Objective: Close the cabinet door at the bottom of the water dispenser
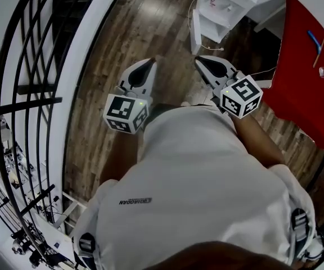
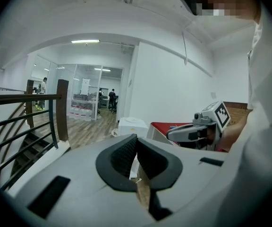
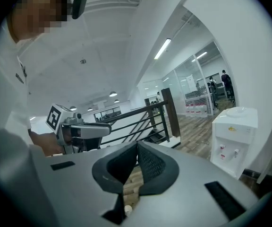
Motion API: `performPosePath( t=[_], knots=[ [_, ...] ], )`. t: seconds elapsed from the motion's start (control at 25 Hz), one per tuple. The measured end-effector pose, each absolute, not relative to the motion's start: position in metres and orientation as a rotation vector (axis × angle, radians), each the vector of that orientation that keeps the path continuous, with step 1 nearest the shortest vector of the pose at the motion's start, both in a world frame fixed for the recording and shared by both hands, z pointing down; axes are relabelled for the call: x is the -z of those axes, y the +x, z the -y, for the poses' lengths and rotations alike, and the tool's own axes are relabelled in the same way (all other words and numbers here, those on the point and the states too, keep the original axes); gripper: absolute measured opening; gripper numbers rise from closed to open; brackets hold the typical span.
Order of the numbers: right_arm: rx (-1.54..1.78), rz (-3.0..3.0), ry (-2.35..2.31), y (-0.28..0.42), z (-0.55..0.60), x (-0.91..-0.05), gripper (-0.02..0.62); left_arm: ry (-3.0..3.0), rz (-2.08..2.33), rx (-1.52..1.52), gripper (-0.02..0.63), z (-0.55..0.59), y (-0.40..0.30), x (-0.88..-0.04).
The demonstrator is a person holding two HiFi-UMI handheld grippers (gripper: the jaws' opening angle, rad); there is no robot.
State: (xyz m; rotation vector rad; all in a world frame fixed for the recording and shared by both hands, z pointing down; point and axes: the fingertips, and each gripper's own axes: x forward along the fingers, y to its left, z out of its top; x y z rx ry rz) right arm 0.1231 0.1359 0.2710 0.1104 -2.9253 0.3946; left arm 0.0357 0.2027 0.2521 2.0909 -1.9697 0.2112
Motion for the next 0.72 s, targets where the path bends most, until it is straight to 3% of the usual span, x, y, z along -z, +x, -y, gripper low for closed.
performPosePath(
  t=[0.72],
  knots=[
    [-0.545,2.947,0.352,0.17,-0.1,-0.277,0.021,2.182,1.787,-0.333,-0.002,-0.165,0.073,-0.252]
  ],
)
